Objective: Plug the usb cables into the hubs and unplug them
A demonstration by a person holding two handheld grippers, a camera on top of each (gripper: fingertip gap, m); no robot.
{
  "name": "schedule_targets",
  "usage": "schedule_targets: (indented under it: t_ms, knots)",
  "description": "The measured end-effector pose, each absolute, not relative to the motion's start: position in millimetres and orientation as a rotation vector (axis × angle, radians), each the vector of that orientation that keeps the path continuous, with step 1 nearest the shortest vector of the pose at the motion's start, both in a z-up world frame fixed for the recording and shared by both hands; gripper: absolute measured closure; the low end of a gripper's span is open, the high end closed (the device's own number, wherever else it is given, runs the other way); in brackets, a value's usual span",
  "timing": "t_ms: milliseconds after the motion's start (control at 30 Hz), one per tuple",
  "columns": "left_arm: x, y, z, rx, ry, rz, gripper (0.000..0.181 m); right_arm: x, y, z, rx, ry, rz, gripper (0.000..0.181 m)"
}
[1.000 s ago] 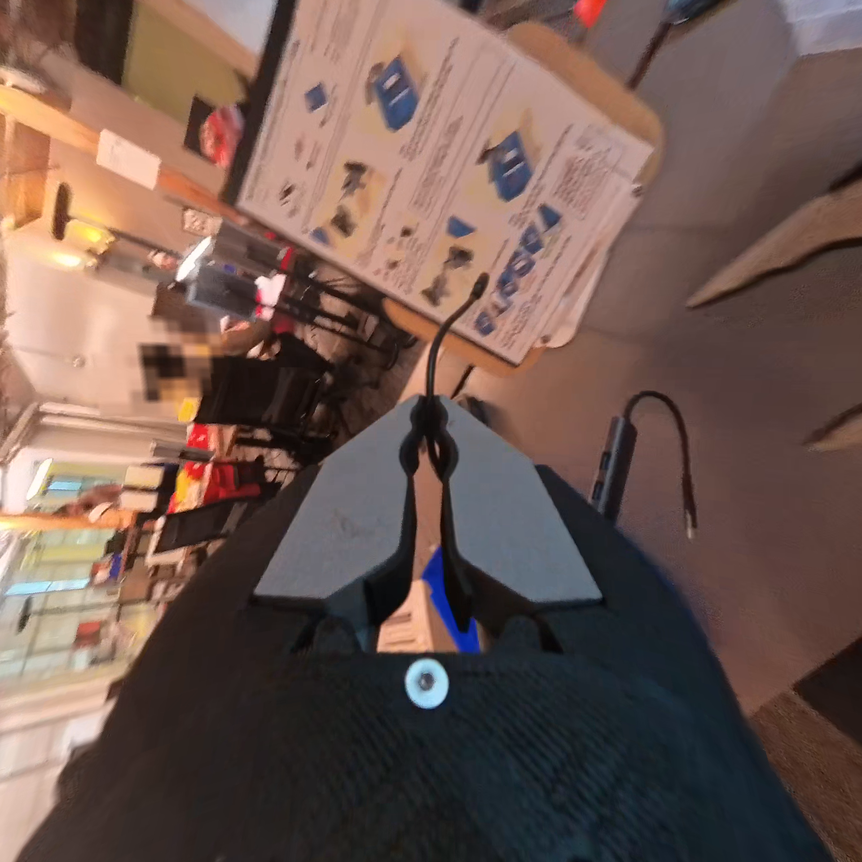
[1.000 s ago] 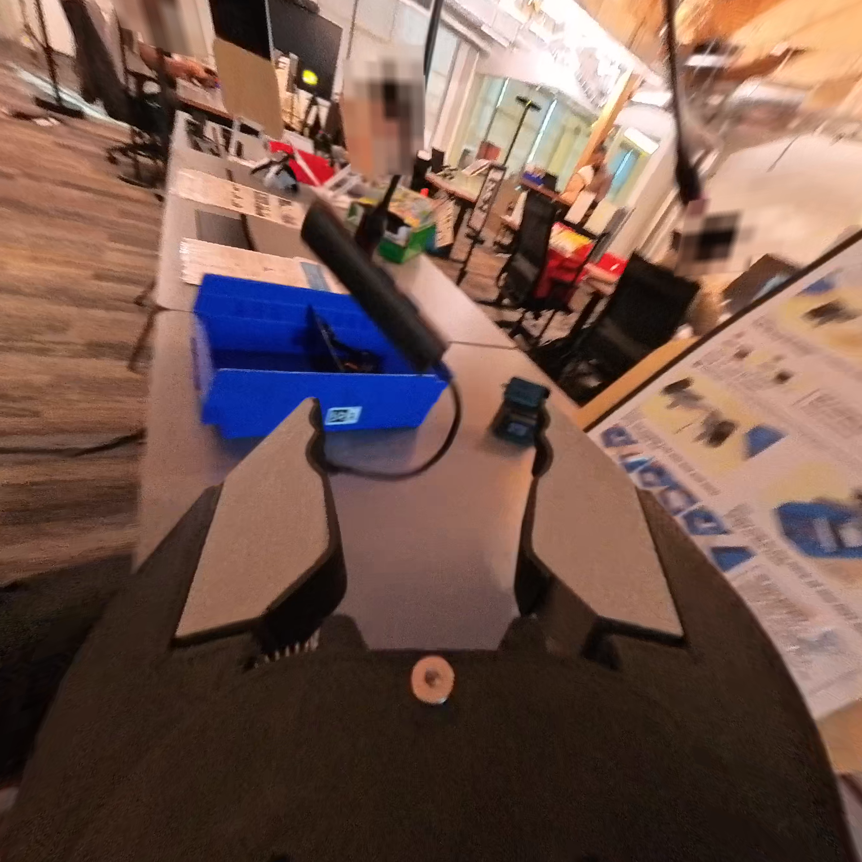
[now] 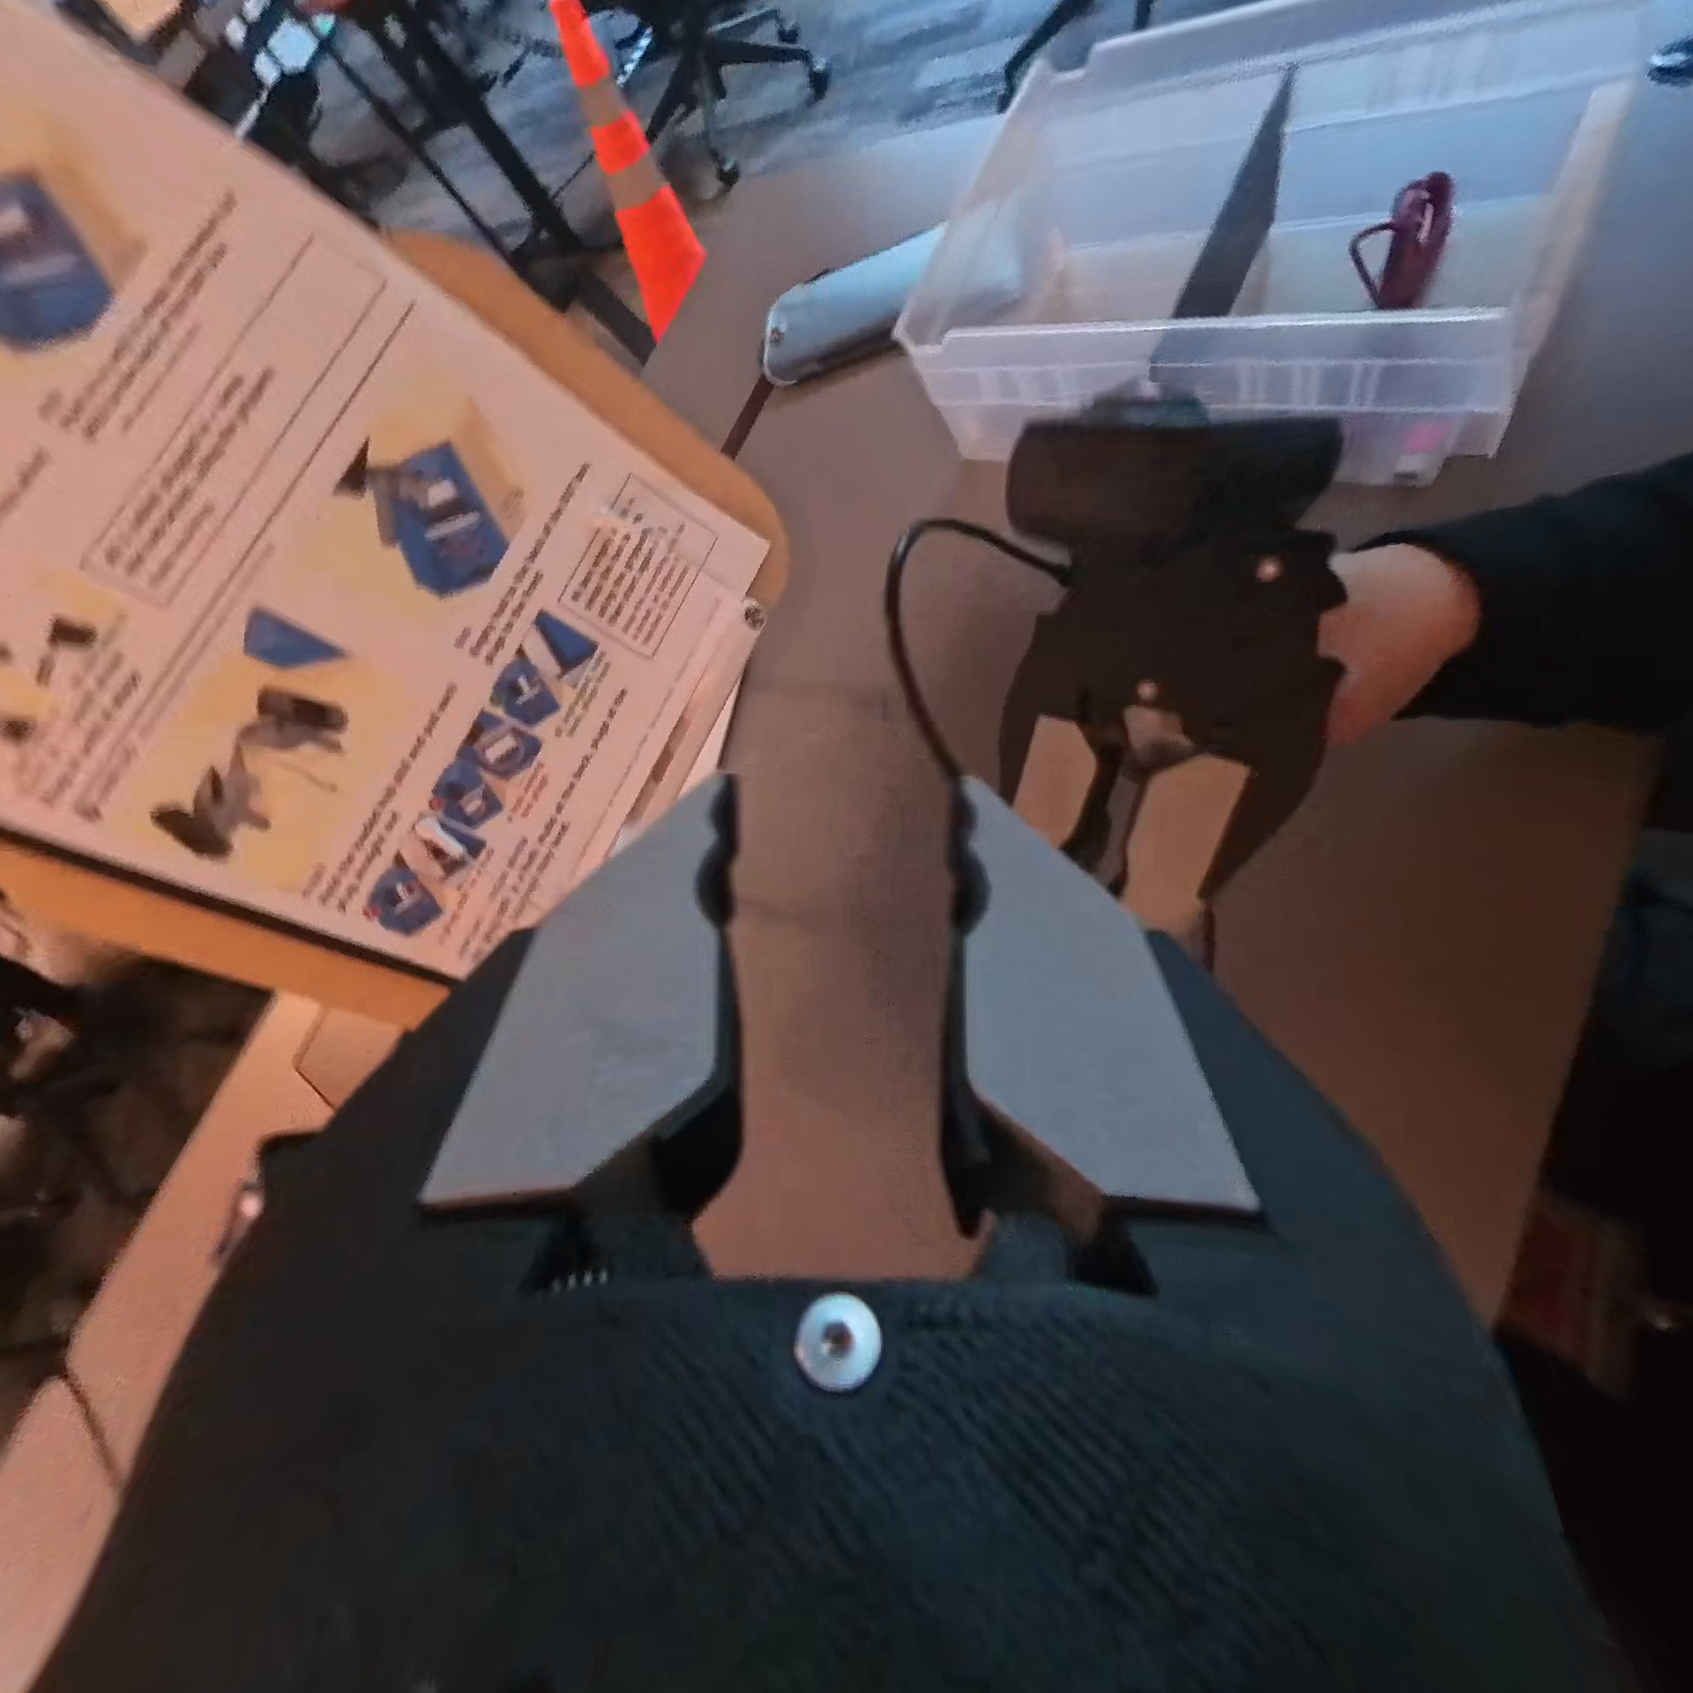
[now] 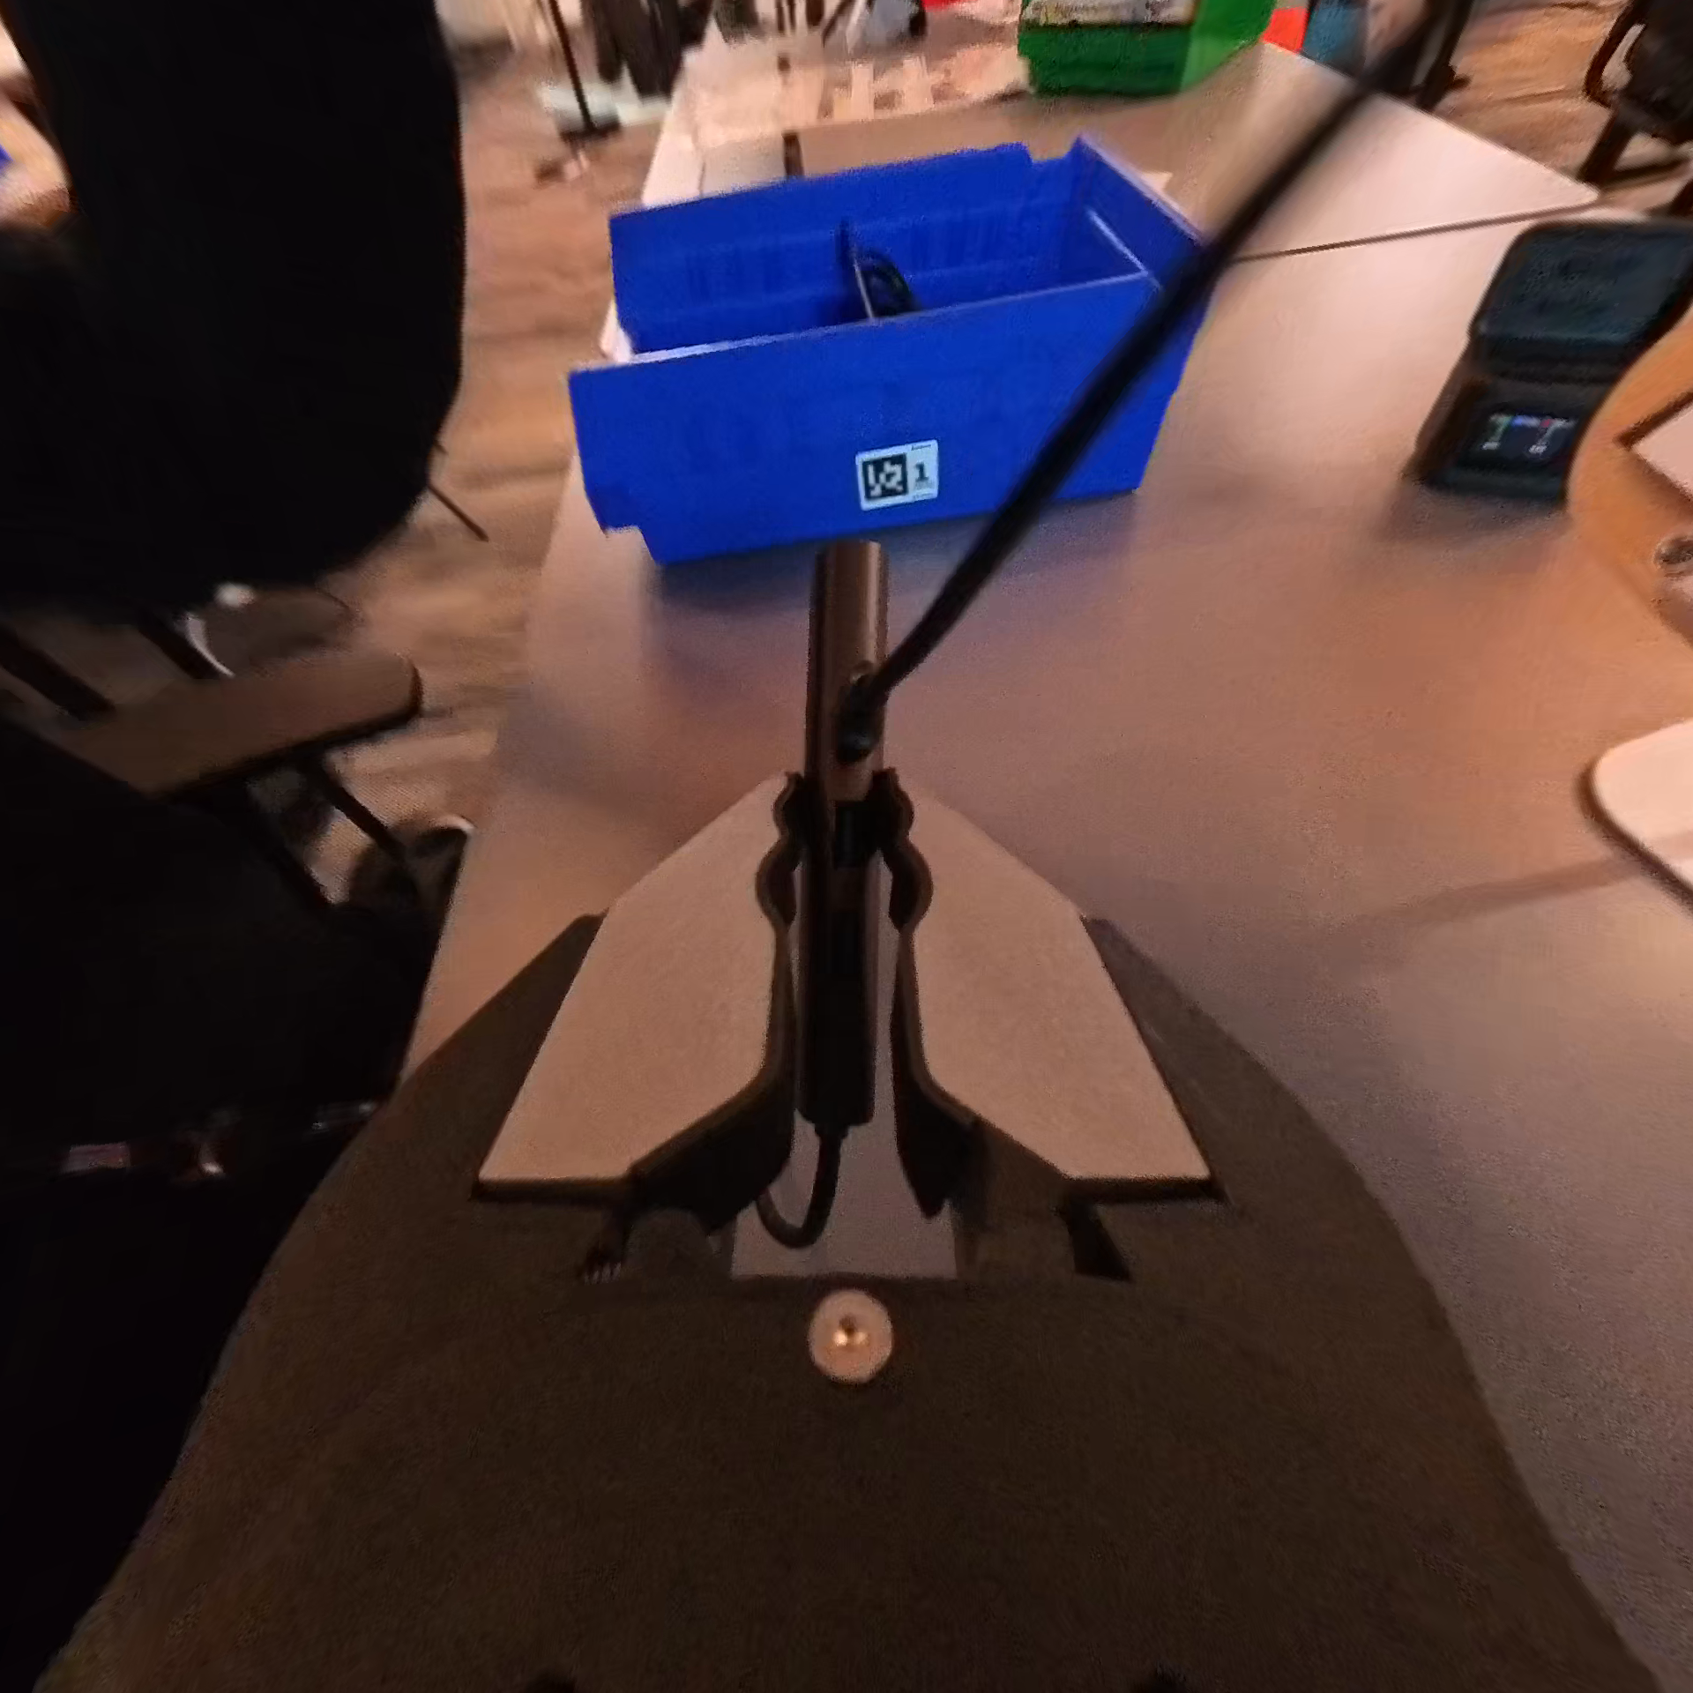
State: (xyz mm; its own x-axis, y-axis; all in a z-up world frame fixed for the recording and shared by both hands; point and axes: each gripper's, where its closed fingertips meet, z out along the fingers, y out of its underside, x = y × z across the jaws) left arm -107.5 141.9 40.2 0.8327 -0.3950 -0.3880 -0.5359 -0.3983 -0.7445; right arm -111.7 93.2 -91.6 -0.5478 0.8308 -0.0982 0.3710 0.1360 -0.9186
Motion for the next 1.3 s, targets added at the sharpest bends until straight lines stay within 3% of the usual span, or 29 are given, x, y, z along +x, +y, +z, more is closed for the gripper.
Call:
schedule_targets:
  t_ms: [100, 200, 367, 400, 467, 500, 633, 733, 967, 1133, 1167, 1300]
  knots:
    - [-122.6, 123.2, 25.1, -2.044, 0.506, 0.054, 0.102, -108.3, 101.5, -87.5, -1.198, -1.942, 1.543, 0.168]
    - [-125.1, 103.4, -11.3, -2.013, 0.383, -0.152, 0.111, -99.5, 92.9, -88.9, -1.120, -2.019, 1.571, 0.168]
    - [-102.3, 93.5, -91.7, -2.144, 0.437, -0.401, 0.104, -92.8, 85.0, -94.4, -1.085, -2.095, 1.568, 0.168]
    - [-99.3, 93.5, -100.9, -2.157, 0.472, -0.395, 0.109, -89.8, 83.1, -94.8, -1.077, -2.120, 1.588, 0.168]
    - [-86.2, 91.3, -109.3, -2.134, 0.597, -0.403, 0.149, -84.1, 80.7, -98.7, -1.091, -2.174, 1.609, 0.168]
    - [-80.1, 91.0, -111.0, -2.117, 0.639, -0.404, 0.160, -83.2, 81.9, -101.4, -1.110, -2.190, 1.604, 0.168]
    - [-70.1, 92.7, -117.5, -2.080, 0.698, -0.462, 0.161, -74.3, 83.3, -109.4, -1.129, -2.267, 1.587, 0.169]
    - [-64.7, 94.2, -126.0, -2.084, 0.659, -0.630, 0.142, -73.6, 82.2, -120.6, -1.177, -2.321, 1.519, 0.168]
    - [-66.0, 96.9, -149.5, -2.079, 0.640, -0.683, 0.150, -77.9, 85.9, -156.1, -1.274, -2.419, 1.331, 0.168]
    - [-66.0, 93.1, -144.9, -2.053, 0.611, -0.751, 0.157, -74.1, 85.9, -149.1, -1.260, -2.413, 1.424, 0.168]
    - [-67.0, 91.2, -148.0, -2.069, 0.607, -0.775, 0.166, -72.7, 87.7, -150.7, -1.246, -2.419, 1.409, 0.167]
    - [-73.0, 92.8, -155.4, -2.102, 0.582, -0.759, 0.166, -74.6, 96.5, -151.9, -1.256, -2.371, 1.469, 0.168]
